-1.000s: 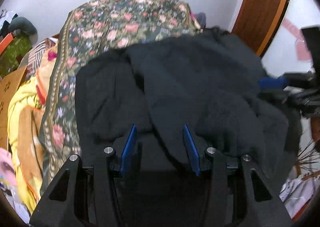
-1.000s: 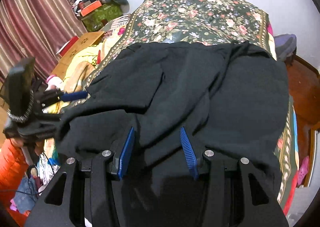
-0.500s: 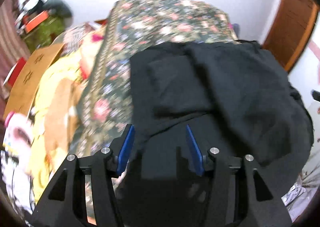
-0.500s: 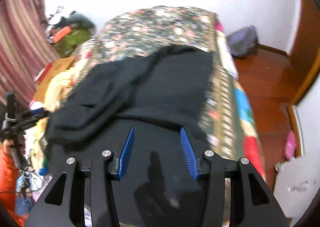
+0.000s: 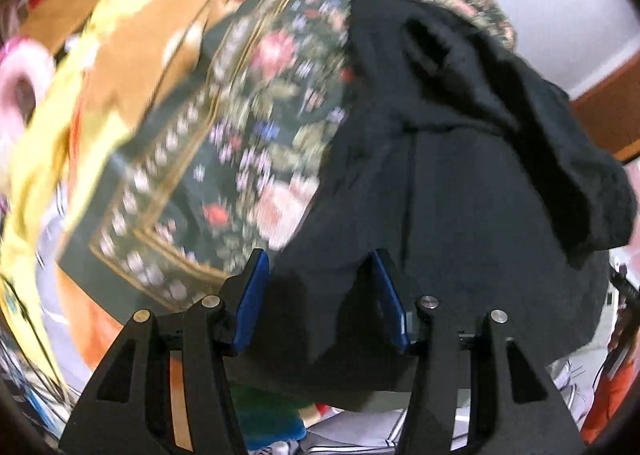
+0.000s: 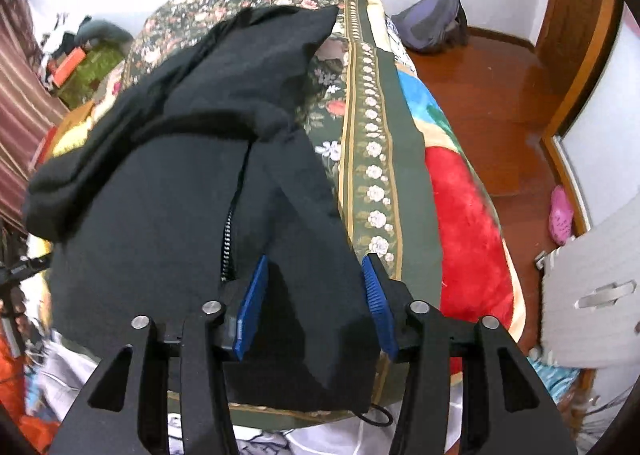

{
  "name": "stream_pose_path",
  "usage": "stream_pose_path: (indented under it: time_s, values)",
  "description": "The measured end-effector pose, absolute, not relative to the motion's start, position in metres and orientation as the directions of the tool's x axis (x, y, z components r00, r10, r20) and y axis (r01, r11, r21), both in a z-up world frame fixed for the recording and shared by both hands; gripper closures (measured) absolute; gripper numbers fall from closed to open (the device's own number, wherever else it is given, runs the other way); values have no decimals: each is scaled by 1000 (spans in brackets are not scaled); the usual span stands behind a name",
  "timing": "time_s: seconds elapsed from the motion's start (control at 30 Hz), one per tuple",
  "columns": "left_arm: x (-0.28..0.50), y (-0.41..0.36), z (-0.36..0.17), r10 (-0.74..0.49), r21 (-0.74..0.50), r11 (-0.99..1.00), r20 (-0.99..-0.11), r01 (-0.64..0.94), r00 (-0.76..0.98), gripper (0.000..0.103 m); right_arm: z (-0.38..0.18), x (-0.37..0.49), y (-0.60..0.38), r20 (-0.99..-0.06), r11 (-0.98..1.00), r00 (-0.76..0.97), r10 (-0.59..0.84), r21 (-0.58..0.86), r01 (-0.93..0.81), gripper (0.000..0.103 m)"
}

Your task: Fold large clothes

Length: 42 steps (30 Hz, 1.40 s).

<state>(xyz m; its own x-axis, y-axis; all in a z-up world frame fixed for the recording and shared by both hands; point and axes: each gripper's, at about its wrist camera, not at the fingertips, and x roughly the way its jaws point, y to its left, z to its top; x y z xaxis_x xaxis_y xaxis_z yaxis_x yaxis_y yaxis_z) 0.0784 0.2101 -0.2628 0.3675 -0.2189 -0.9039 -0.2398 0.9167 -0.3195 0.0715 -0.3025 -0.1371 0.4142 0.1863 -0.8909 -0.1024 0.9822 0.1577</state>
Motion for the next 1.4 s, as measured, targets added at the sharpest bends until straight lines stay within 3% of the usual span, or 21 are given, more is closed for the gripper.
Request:
stream_pose_path:
  time_s: [0.13, 0.33, 0.53, 0.83, 0.87, 0.9, 0.97, 1.0, 1.07, 1.2, 1.27, 1.4]
  values:
    - [75, 203, -273, -226, -337, 904, -900, -265, 373, 50, -136, 68, -303, -887, 983, 424, 182, 149, -110, 55]
    - [72, 182, -252, -233, -316, 933, -895, -171, 380, 51, -124, 62, -304, -866, 967, 434, 246, 191, -169, 55]
    - [61, 192, -233, -371, -485, 862, -802, -147, 469, 51, -134, 63, -317, -842, 939, 415, 344, 313, -142, 56]
    - [70, 175, -260, -334, -428, 888, -850, -167, 407, 51, -154, 62, -320, -834, 908, 361, 418, 396, -138, 57]
    - [71, 172, -256, -344, -434, 888, -847, -152, 406, 55, -152, 62, -318, -838, 911, 358, 411, 388, -138, 59]
    - [72, 168, -251, -358, -441, 888, -843, -133, 402, 60, -148, 62, -317, -838, 911, 356, 413, 388, -144, 68]
    - [74, 164, -239, -373, -445, 890, -834, -97, 406, 93, -139, 60, -313, -821, 897, 362, 441, 412, -158, 87]
    - [75, 162, -231, -415, -482, 874, -812, -69, 411, 103, -134, 61, -313, -813, 892, 368, 451, 424, -157, 94]
    - [79, 162, -213, -506, -571, 821, -742, -18, 440, 103, -125, 66, -314, -795, 876, 371, 481, 455, -160, 95]
    - [90, 146, -157, -550, -596, 797, -646, 101, 529, 103, -95, 76, -303, -754, 857, 408, 515, 472, -209, 96]
    - [100, 139, -135, -517, -537, 831, -648, 146, 560, 103, -84, 83, -297, -741, 849, 416, 527, 473, -234, 96]
    - [111, 135, -121, -198, -197, 977, -729, 76, 656, 101, -75, 93, -283, -734, 849, 427, 528, 447, -282, 96]
